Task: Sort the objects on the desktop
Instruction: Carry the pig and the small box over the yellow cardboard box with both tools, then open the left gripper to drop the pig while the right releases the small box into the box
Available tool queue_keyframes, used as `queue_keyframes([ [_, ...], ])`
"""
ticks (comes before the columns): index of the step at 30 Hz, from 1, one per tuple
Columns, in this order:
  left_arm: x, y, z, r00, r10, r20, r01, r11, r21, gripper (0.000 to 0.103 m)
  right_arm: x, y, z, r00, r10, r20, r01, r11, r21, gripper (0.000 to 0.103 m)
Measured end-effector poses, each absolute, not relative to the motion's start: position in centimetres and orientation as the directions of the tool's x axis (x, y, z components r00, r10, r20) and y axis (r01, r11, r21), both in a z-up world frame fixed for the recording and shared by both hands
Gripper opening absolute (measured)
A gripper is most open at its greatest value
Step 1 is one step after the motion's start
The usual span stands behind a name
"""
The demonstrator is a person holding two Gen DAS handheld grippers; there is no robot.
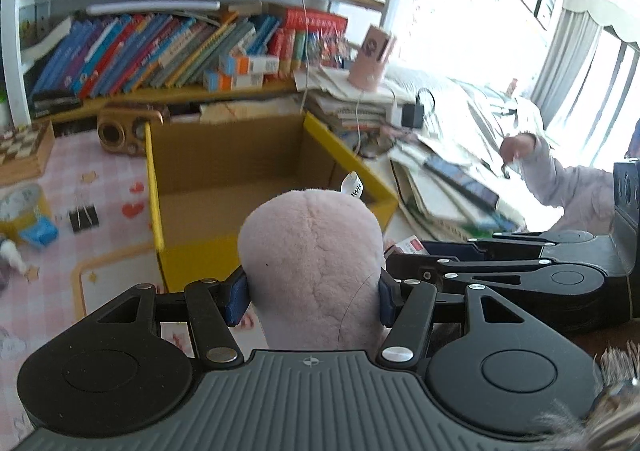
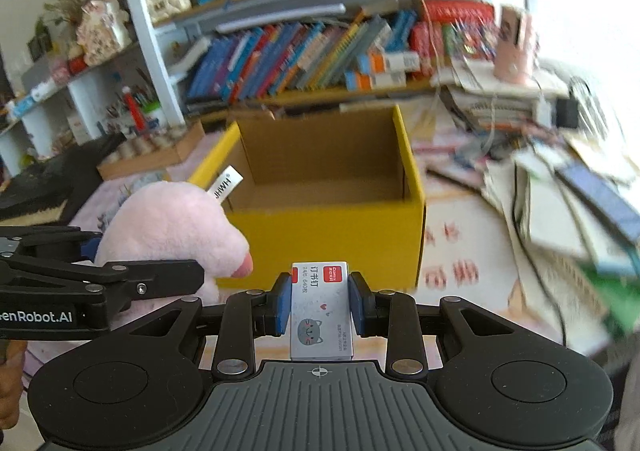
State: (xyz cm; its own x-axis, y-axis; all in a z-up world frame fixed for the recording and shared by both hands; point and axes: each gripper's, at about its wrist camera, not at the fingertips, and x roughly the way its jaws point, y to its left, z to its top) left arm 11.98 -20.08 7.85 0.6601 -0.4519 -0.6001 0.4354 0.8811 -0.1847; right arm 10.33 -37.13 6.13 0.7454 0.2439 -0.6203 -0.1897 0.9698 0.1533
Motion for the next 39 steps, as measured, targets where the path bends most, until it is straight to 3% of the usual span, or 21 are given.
queue_keyframes([
  [11,18.9,-21.4,10.5,0.749,-0.351,-0.561,0.356,0.929,-0.106,0.056,17.8,-37.2,7.7,0.752,0.343,-0.563,-0.357,0.930,0.089,0.030],
  [30,30.6,-23.8,4.2,0.636,-0.197,-0.747,0.370,0.926,0.071,0.056,29.1,-32.4,1.1,0.625,0.219,-0.749,-0.597,0.752,-0.279,0.030],
  [39,33.1,-24.9,1.7,0.570,-0.143,-0.809,0.417,0.899,0.135,0.058,30.0,-31.1,-0.8,0.574,0.180,-0.799,-0.672,0.661,-0.334,0.030],
])
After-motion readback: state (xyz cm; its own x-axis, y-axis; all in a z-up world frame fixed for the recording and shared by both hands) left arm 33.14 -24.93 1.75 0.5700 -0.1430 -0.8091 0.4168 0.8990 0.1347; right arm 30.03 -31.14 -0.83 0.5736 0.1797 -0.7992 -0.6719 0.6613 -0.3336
